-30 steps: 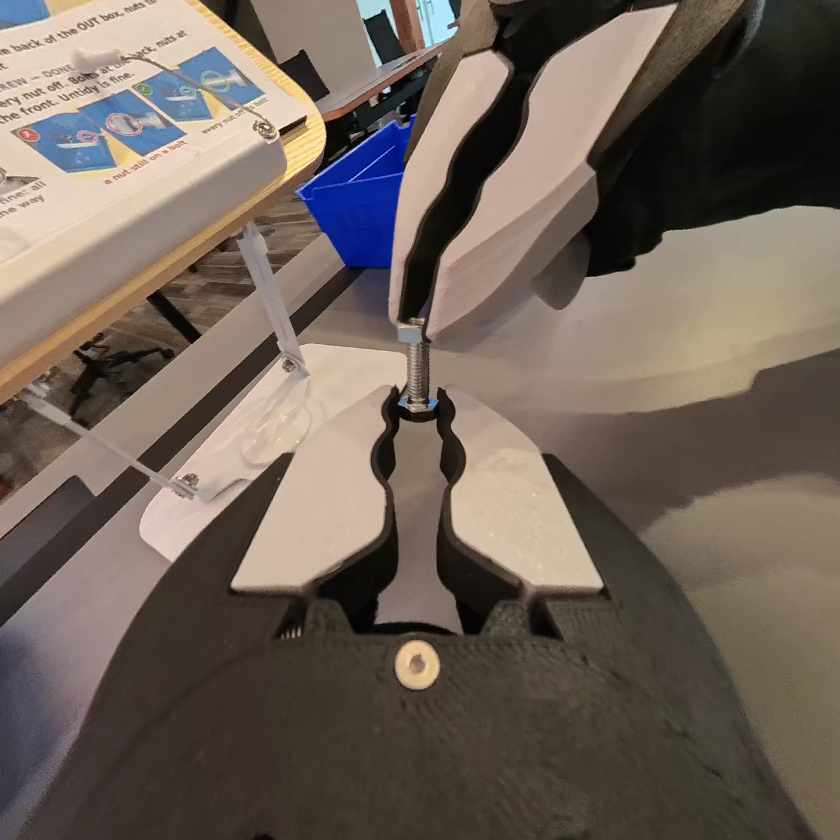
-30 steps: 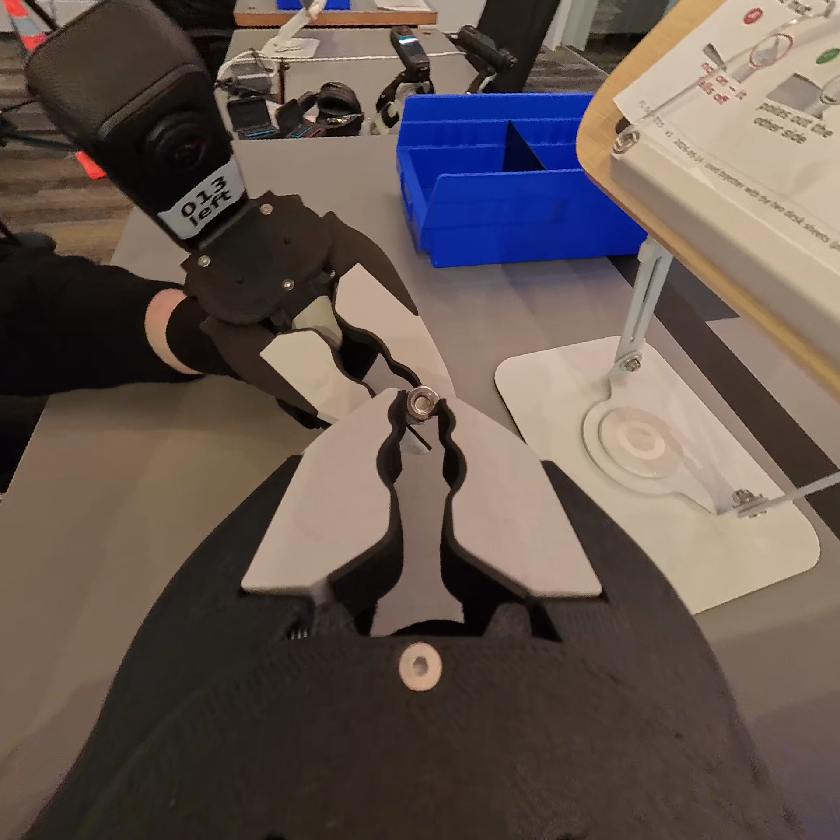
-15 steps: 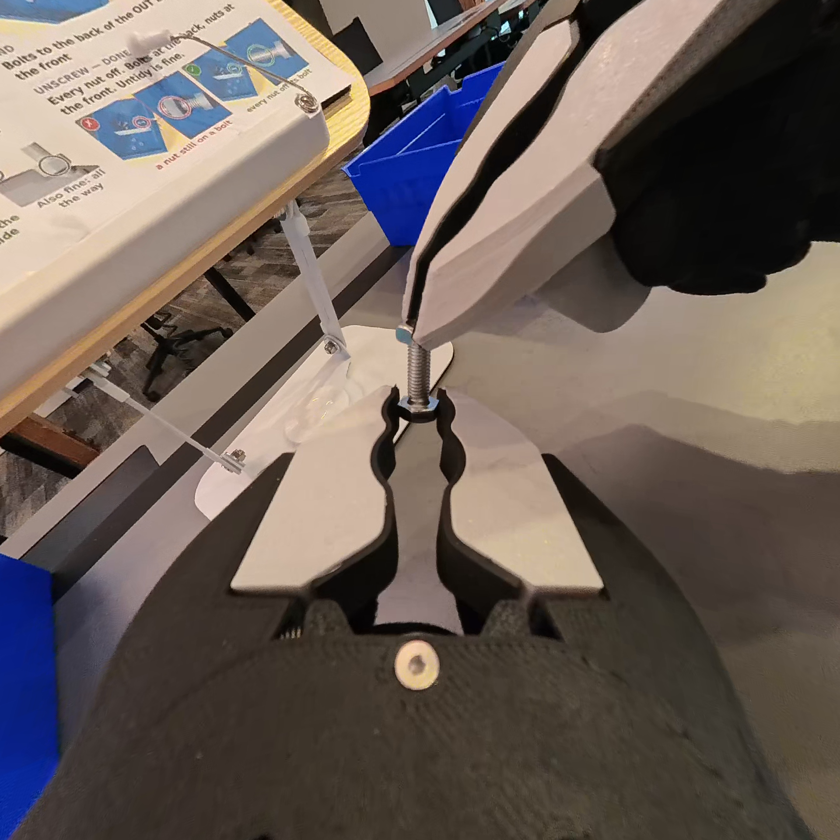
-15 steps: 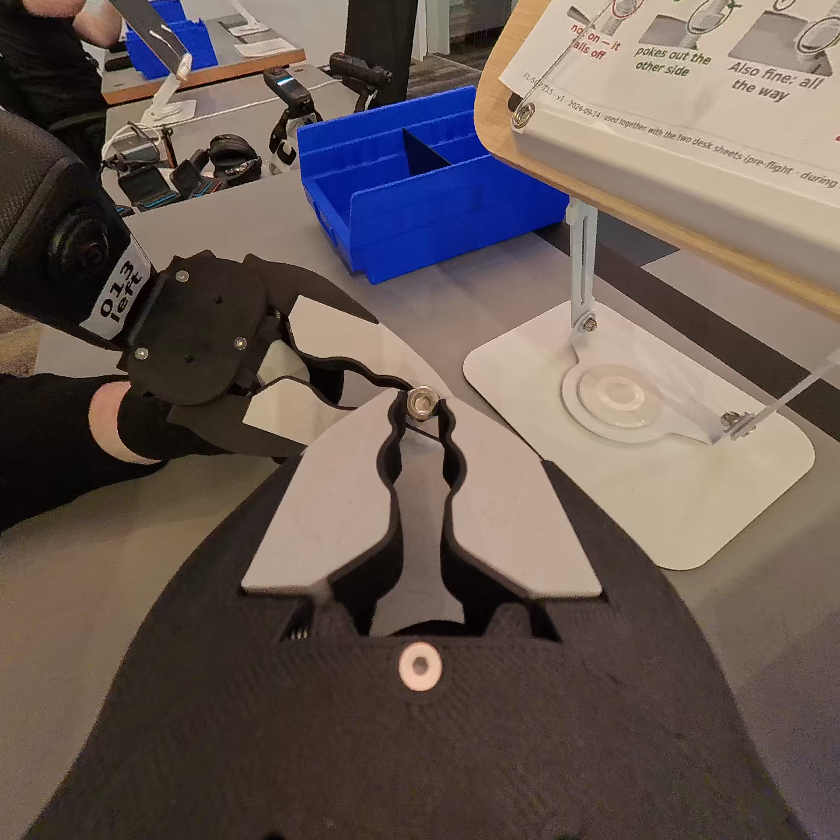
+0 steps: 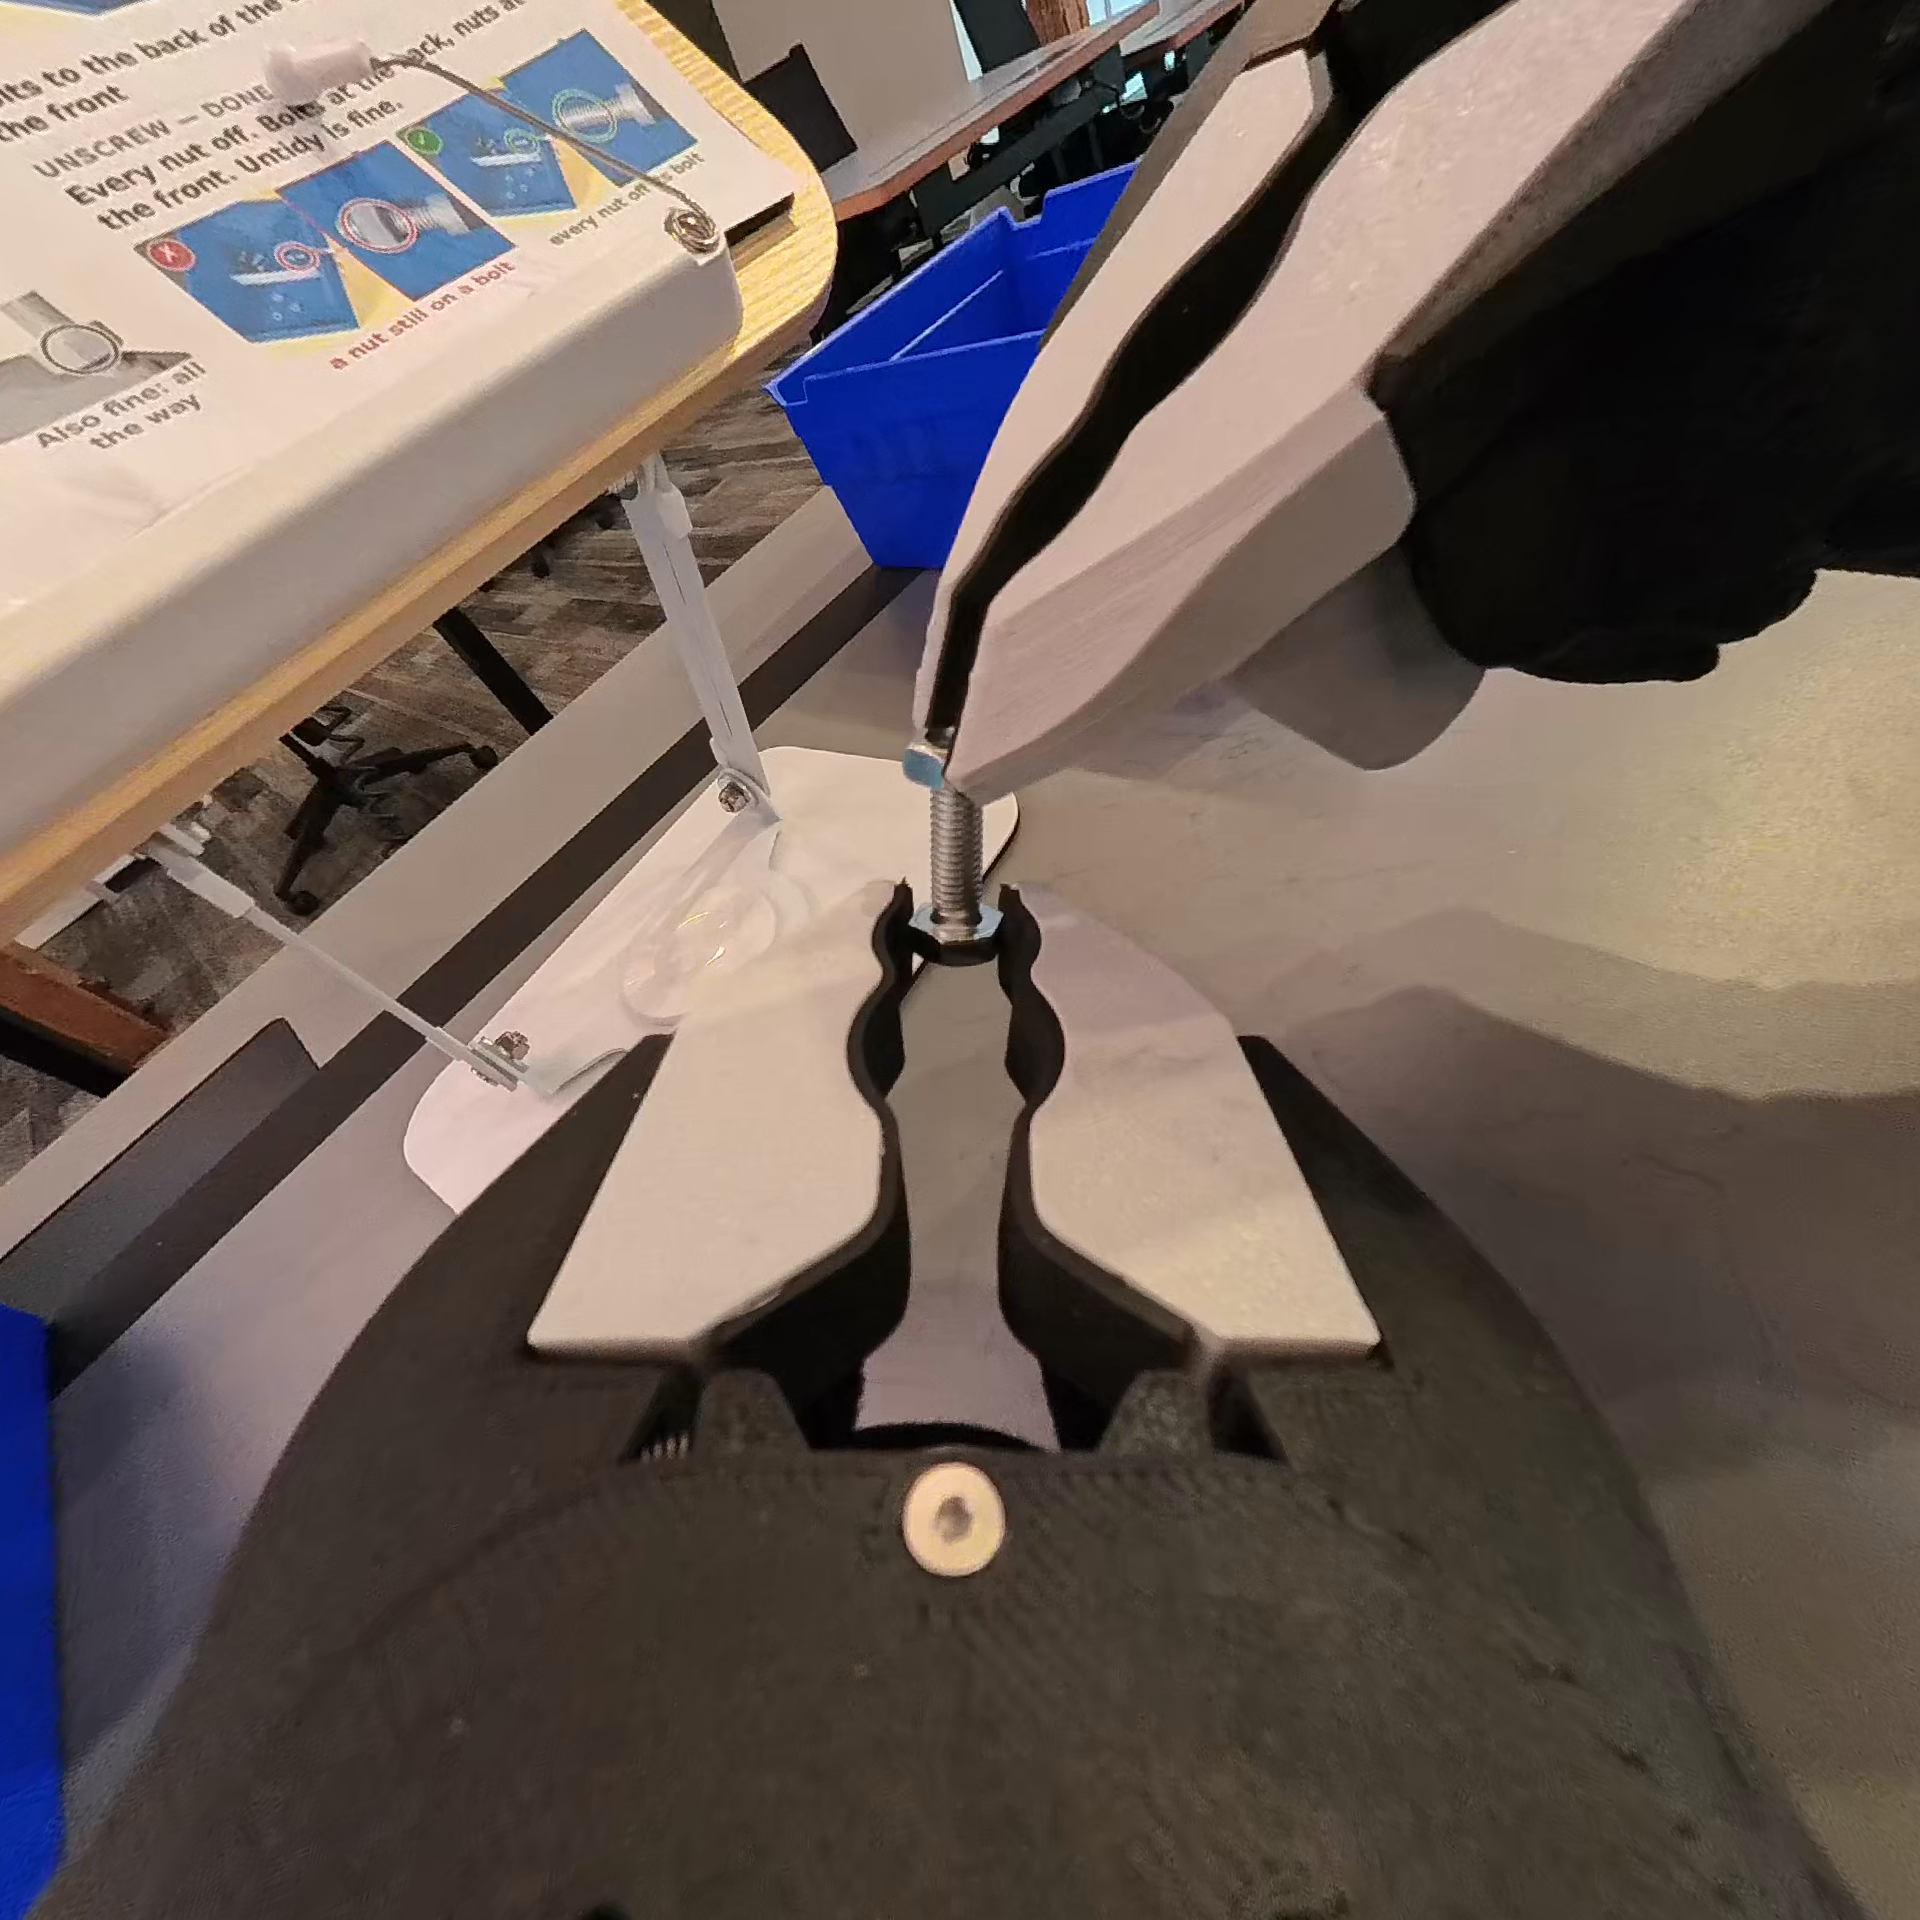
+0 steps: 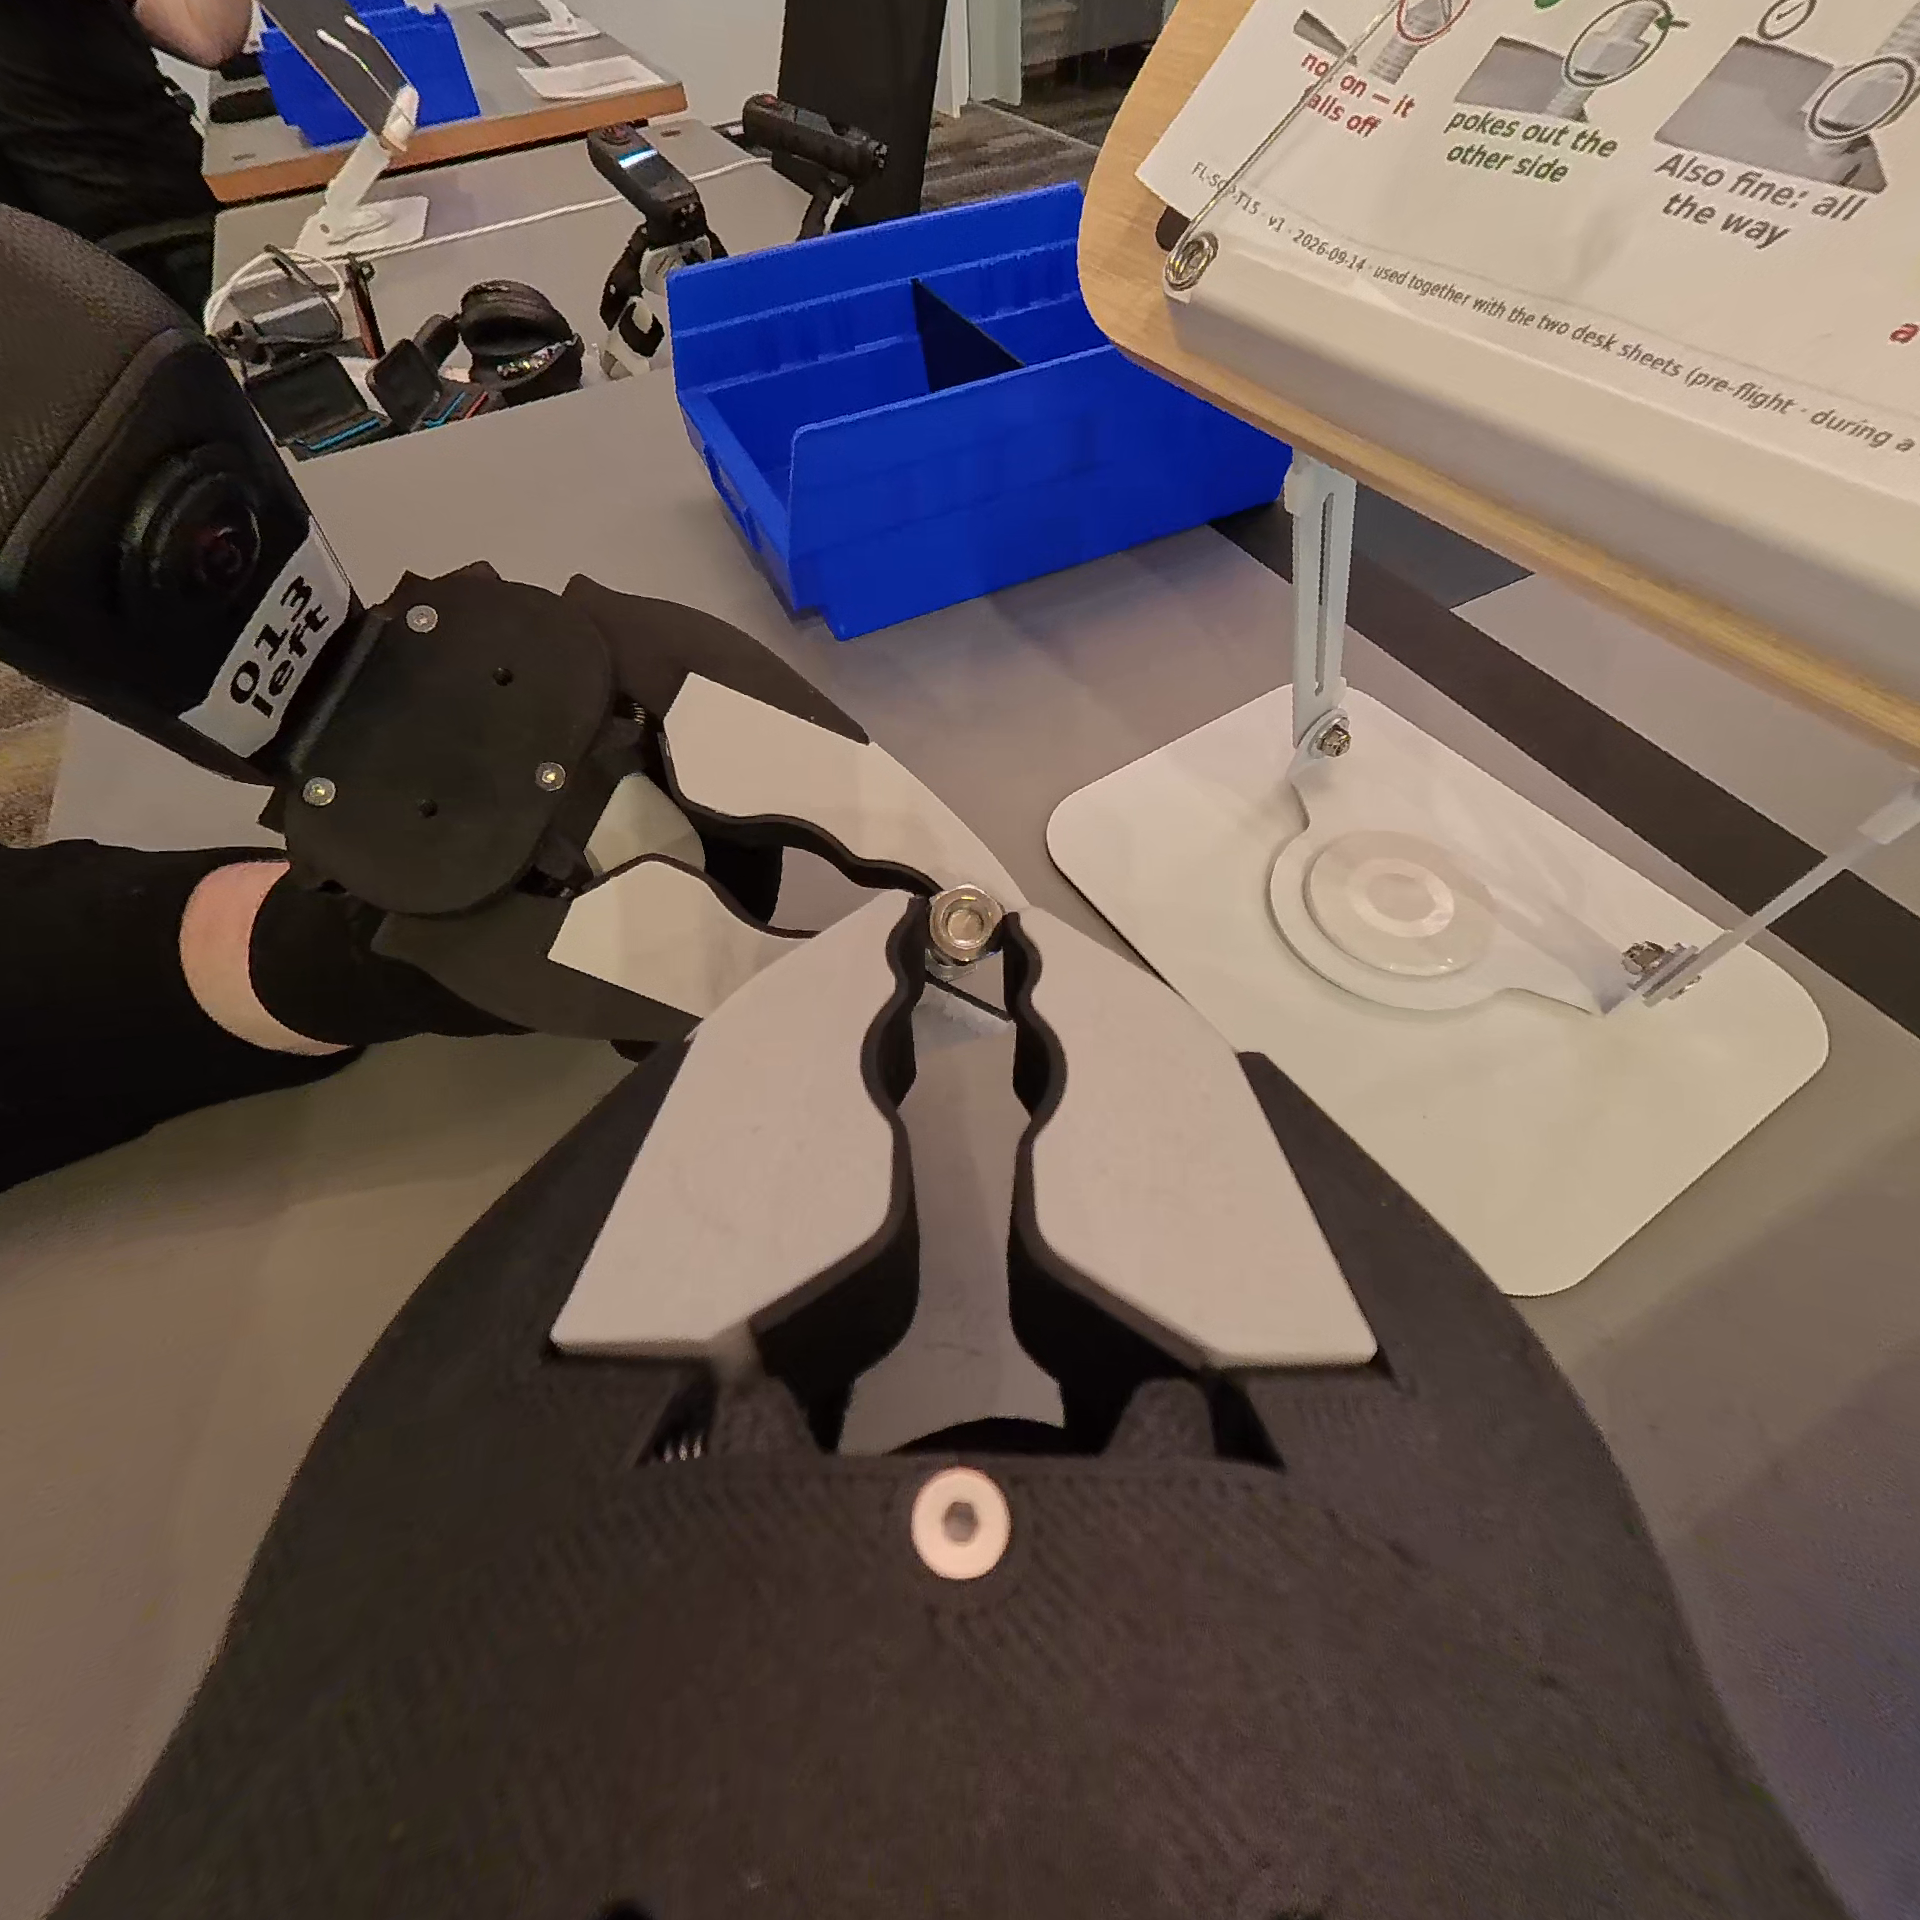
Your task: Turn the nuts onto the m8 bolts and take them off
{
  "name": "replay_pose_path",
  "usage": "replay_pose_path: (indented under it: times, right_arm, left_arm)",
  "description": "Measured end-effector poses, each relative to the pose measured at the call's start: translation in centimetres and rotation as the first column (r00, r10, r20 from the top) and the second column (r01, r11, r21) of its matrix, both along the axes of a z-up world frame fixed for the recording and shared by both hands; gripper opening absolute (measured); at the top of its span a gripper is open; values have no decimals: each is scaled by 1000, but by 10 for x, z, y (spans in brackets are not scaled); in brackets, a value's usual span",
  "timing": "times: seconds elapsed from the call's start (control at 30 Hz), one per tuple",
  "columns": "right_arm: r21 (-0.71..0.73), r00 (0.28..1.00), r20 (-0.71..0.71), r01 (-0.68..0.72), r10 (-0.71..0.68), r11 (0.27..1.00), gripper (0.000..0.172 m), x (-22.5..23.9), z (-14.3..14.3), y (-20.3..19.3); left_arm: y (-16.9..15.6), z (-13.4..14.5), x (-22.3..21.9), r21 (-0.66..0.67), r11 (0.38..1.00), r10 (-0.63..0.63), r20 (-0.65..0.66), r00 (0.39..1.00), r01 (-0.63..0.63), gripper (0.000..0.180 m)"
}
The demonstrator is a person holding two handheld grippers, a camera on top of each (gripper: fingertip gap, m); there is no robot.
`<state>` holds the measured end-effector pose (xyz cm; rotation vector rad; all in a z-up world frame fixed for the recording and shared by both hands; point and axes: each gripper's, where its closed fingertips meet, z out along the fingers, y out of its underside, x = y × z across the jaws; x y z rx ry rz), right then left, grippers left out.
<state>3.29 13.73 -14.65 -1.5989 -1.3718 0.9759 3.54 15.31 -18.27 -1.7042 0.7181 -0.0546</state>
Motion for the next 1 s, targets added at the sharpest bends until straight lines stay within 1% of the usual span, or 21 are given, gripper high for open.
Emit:
replay_pose_path:
  times: [0.53, 0.8, 1.0]
  right_arm:
    - [16, 1000, 7, -9, 9, 1000, 16, 1, 0, 0]
    - [15, 1000, -7, -12, 12, 1000, 25, 0, 1, -2]
    - [25, 1000, -13, -12, 13, 1000, 27, 1, 3, -1]
  left_arm:
    - [0, 1, 2, -3, 1000, -9, 11, 1000, 9, 15]
    - [-1, 2, 3, -2, 1000, -22, 32, 999, 22, 15]
    - [-2, 5, 3, 0, 1000, -29, 54, 998, 29, 15]
